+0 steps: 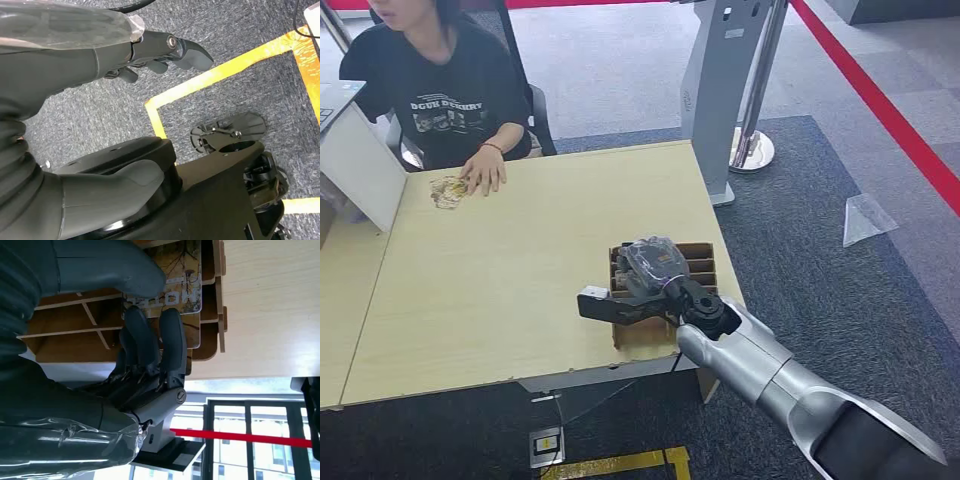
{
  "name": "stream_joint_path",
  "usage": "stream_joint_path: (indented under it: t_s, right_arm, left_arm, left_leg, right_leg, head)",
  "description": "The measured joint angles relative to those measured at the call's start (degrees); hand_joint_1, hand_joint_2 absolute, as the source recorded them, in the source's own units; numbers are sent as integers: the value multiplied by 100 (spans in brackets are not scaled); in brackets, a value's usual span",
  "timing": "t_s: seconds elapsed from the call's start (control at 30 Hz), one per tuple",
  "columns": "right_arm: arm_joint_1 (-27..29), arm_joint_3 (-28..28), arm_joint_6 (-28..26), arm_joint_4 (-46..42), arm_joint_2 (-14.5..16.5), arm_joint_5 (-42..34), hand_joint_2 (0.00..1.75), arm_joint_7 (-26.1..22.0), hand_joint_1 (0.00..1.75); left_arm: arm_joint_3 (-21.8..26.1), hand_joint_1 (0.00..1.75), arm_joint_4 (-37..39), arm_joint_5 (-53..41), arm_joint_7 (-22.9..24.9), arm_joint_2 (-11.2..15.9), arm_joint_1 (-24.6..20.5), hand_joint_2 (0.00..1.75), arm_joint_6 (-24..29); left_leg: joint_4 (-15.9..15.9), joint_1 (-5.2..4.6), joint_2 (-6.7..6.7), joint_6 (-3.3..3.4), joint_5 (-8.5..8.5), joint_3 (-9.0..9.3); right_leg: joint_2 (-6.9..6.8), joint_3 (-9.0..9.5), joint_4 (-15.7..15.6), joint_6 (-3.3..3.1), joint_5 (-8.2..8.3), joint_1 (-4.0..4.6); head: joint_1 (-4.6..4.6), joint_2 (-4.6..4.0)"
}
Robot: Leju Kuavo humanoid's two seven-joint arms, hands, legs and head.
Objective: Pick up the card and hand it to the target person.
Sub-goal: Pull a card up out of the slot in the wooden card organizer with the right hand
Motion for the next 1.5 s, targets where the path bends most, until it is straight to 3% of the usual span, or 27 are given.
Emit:
stream_joint_path:
  t_s: [0.53,0.87,1.5]
  right_arm:
    - [25,-51,-8,-95,-52,20,175,21,83]
    - [87,-48,-12,-81,-74,21,175,24,100]
    - [113,4,86,-103,-73,112,175,-27,99]
  left_arm:
    - [-19,0,-2,-12,0,2,-10,175,-23]
    - [-18,0,-3,-10,5,-2,-14,175,-25]
    - [3,0,0,19,-7,-8,-15,175,-11]
  left_leg:
    - [-1,0,-2,0,2,-1]
    - [0,1,-6,0,0,1]
    - [-2,0,-5,-1,3,1]
  right_leg:
    - [-1,-2,-1,1,1,-1]
    - [-6,2,-2,0,-1,1]
    - [-4,1,-3,1,2,0]
  head:
    - [0,0]
    - [0,0]
    - [0,0]
